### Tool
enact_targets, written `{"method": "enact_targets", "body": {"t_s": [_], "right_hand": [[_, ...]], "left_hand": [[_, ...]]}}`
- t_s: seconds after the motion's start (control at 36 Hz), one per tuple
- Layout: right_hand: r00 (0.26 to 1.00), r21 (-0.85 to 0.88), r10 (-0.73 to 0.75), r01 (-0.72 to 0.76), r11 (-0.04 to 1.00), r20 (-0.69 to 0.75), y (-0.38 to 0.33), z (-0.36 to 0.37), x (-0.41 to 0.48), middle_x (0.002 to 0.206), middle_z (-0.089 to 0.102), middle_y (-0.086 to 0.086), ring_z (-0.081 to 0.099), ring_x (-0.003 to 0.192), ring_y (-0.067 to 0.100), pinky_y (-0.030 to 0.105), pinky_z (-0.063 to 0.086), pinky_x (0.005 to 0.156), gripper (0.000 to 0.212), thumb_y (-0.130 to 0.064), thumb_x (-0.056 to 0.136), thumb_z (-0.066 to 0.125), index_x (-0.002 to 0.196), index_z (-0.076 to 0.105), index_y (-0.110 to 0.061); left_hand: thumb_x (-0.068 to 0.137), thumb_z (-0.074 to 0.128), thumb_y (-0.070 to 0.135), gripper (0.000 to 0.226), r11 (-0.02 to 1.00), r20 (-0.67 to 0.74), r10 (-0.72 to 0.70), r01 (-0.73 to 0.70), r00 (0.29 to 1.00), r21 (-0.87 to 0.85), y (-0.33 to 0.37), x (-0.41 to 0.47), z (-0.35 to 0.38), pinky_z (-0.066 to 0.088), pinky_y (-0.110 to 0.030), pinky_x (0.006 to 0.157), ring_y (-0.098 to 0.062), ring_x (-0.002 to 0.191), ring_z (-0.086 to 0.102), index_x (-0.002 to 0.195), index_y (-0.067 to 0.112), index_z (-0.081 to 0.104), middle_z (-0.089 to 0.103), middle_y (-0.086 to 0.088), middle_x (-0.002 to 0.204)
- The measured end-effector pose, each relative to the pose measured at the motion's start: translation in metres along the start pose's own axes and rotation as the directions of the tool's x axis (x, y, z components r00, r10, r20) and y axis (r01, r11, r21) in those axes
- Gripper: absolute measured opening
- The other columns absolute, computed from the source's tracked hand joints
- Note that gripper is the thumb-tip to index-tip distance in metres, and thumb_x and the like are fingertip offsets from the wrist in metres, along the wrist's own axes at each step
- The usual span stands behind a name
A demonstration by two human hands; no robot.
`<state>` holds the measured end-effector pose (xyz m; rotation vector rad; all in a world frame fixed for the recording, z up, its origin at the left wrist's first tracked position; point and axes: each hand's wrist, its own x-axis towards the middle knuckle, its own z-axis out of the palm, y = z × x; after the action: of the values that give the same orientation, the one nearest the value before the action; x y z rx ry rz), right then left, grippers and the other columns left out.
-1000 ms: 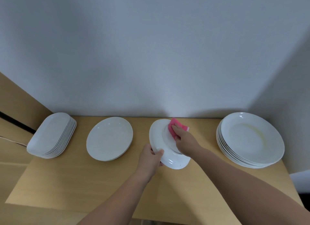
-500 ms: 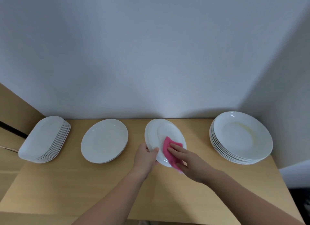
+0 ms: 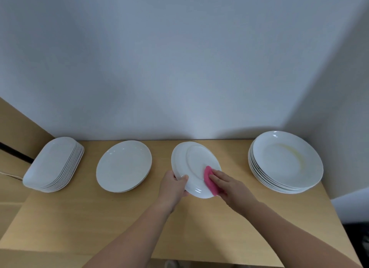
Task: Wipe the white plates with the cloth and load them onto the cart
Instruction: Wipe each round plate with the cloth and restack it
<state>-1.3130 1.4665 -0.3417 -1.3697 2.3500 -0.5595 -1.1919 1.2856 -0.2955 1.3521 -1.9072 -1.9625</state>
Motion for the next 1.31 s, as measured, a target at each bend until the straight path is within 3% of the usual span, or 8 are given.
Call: {"method": "enact_targets", "body": {"t_s": [0.14,0.22,0.31,0.47,0.67,0.75,0.94,1.31], "right_hand": [[0.997,-0.066,0.064,-0.066,0.996,-0.04,0.009,-0.012,0.01,0.15,0.04,-0.009,0.043,0.134,0.016,0.024,0.037,0.103,0.049,-0.018,0.097,0.052,0.145,0.043,-0.024],[0.98,-0.097,0.174,-0.183,0.978,-0.097,0.015,-0.028,0.015,0.117,0.063,-0.003,0.062,0.102,0.025,0.029,0.046,0.075,0.033,-0.017,0.092,0.052,0.126,0.055,-0.018],[0.974,-0.071,0.158,-0.172,0.983,-0.163,0.014,-0.041,0.017,0.098,0.063,-0.004,0.062,0.082,0.027,0.033,0.046,0.061,0.024,-0.016,0.089,0.056,0.113,0.059,-0.016],[0.961,0.014,0.142,-0.143,0.99,-0.239,0.002,-0.056,0.017,0.126,0.056,-0.004,0.063,0.09,0.028,0.028,0.042,0.067,0.041,-0.008,0.086,0.06,0.127,0.059,-0.012],[0.951,0.045,0.065,-0.054,0.998,-0.302,-0.005,-0.069,0.004,0.093,0.053,-0.019,0.054,0.07,0.014,0.027,0.04,0.06,0.023,-0.008,0.089,0.059,0.107,0.064,-0.02],[0.975,0.01,0.023,-0.022,1.0,-0.222,-0.006,-0.062,-0.004,0.117,0.059,-0.012,0.061,0.088,0.018,0.029,0.048,0.07,0.046,-0.008,0.088,0.06,0.132,0.056,-0.019],[1.0,-0.125,-0.016,0.015,0.992,-0.005,-0.008,-0.03,0.001,0.134,0.052,-0.012,0.054,0.111,0.015,0.021,0.04,0.079,0.041,-0.02,0.093,0.05,0.134,0.052,-0.022],[0.979,-0.152,0.186,-0.198,0.968,-0.087,0.012,-0.042,0.027,0.092,0.057,-0.004,0.059,0.073,0.019,0.032,0.047,0.064,0.012,-0.011,0.088,0.052,0.093,0.054,-0.022]], "left_hand": [[0.094,0.059,0.018,0.022,1.0,0.014,-0.002,0.002,1.0,-0.004,0.004,0.001,0.001,0.058,-0.028,0.066,-0.023,0.099,0.066,0.114,0.015,0.051,0.061,-0.005,0.113],[0.095,0.059,0.02,0.025,1.0,0.039,-0.001,0.001,0.999,0.006,0.003,0.0,-0.002,0.059,-0.03,0.069,-0.023,0.101,0.064,0.118,0.013,0.051,0.061,-0.005,0.115],[0.095,0.06,0.02,0.026,1.0,0.065,-0.002,0.001,0.998,0.017,0.001,-0.002,-0.004,0.059,-0.037,0.082,-0.022,0.104,0.063,0.118,0.013,0.052,0.061,-0.005,0.116],[0.093,0.062,0.02,0.025,0.998,0.081,-0.028,0.033,0.996,-0.056,0.001,-0.005,0.001,0.051,-0.047,0.098,-0.023,0.11,0.061,0.117,0.017,0.053,0.062,-0.004,0.119],[0.094,0.061,0.015,0.015,0.985,0.051,-0.01,0.019,0.999,-0.169,0.009,-0.002,0.001,0.055,-0.042,0.093,-0.022,0.107,0.062,0.104,0.024,0.054,0.063,-0.002,0.114],[0.095,0.06,0.016,0.013,0.986,0.021,-0.019,0.023,1.0,-0.164,0.009,-0.002,-0.001,0.056,-0.038,0.089,-0.02,0.104,0.062,0.104,0.023,0.055,0.064,0.0,0.111],[0.092,0.06,0.015,0.012,0.992,-0.015,-0.031,0.029,0.999,-0.12,0.012,-0.007,0.002,0.057,-0.045,0.09,-0.024,0.103,0.063,0.101,0.022,0.054,0.064,-0.003,0.111],[0.093,0.06,0.015,0.017,0.992,0.031,0.015,-0.01,0.999,-0.127,0.006,-0.018,-0.005,0.054,-0.048,0.093,-0.023,0.104,0.065,0.108,0.021,0.056,0.067,-0.004,0.112]]}}
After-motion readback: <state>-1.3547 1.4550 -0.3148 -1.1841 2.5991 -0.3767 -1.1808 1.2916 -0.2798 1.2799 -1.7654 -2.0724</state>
